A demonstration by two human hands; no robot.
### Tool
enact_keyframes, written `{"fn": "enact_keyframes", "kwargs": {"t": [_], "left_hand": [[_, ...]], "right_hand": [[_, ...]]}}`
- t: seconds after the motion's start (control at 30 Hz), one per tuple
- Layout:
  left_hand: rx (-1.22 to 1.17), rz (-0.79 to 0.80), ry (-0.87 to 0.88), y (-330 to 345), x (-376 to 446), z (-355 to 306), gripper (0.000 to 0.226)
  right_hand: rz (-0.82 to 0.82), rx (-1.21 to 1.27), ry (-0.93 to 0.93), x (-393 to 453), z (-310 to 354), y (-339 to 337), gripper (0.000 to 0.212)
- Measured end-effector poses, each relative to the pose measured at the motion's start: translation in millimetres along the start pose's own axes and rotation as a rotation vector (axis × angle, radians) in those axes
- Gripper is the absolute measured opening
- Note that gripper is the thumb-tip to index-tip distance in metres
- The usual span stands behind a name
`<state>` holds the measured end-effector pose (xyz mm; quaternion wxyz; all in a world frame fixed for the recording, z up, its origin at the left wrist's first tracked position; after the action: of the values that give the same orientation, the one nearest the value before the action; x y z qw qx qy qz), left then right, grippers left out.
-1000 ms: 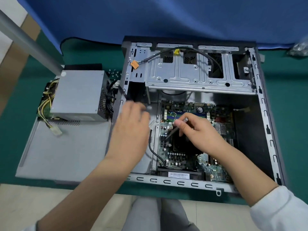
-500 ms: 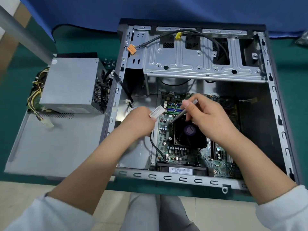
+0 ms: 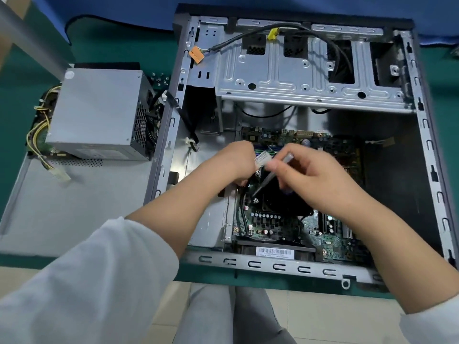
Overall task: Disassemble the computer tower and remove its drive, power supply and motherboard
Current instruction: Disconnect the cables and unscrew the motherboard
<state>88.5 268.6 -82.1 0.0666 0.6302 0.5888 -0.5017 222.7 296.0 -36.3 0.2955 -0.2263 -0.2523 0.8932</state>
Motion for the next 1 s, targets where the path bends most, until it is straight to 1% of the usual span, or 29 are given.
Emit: {"fn": "enact_keyframes", "kwargs": {"t": [0.07,0.1,0.17,0.2,0.3,0.47,0.6,0.67,0.77,1.0], "left_hand": [[-0.003,-0.026,-0.009,-0.4,4.0,1.7,0.008],[-0.072,-0.013,-0.011,0.0,7.3,2.5,0.006],[-0.233,0.027,-0.035,1.3,12.2,4.1,0.012],[-0.273,0.030,-0.055,0.7,12.5,4.6,0.012],[-0.303,0.037,-0.084,0.4,13.1,3.9,0.012],[-0.224,0.035,-0.073,-4.6,6.9,-3.2,0.018],[-0.175,0.019,-0.052,-7.2,3.9,-3.5,0.017],[-0.156,0.027,-0.051,-7.0,4.0,-3.4,0.018],[-0.132,0.021,-0.040,-7.3,4.5,-3.7,0.016],[-0.100,0.010,-0.016,-7.5,5.2,-4.7,0.015]], "right_hand": [[0.120,-0.049,-0.057,-3.3,5.6,9.5,0.010],[0.187,-0.078,-0.078,-4.5,7.3,14.1,0.009],[0.316,-0.177,-0.120,-6.4,9.4,23.0,0.013],[0.372,-0.231,-0.148,-6.7,10.1,27.0,0.016],[0.460,-0.333,-0.198,-3.6,11.0,34.4,0.017],[0.460,-0.374,-0.216,0.0,13.9,42.8,0.017],[0.441,-0.534,-0.259,-1.6,18.1,48.9,0.027],[0.434,-0.595,-0.281,-1.6,17.9,50.1,0.025],[0.419,-0.595,-0.295,-2.9,18.8,50.4,0.017],[0.422,-0.571,-0.271,-1.8,17.9,49.9,0.017]]}}
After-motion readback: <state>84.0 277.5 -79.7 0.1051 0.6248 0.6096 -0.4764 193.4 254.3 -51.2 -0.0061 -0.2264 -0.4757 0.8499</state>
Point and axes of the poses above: each hand's wrist, its own x-axis towards the middle knuckle, its own y-axis out of the palm, z = x × y, the point moved 4 cm from there along x, towards the middle knuckle, and after that the axes turned 7 degrees about -x, right-handed, at the moved point
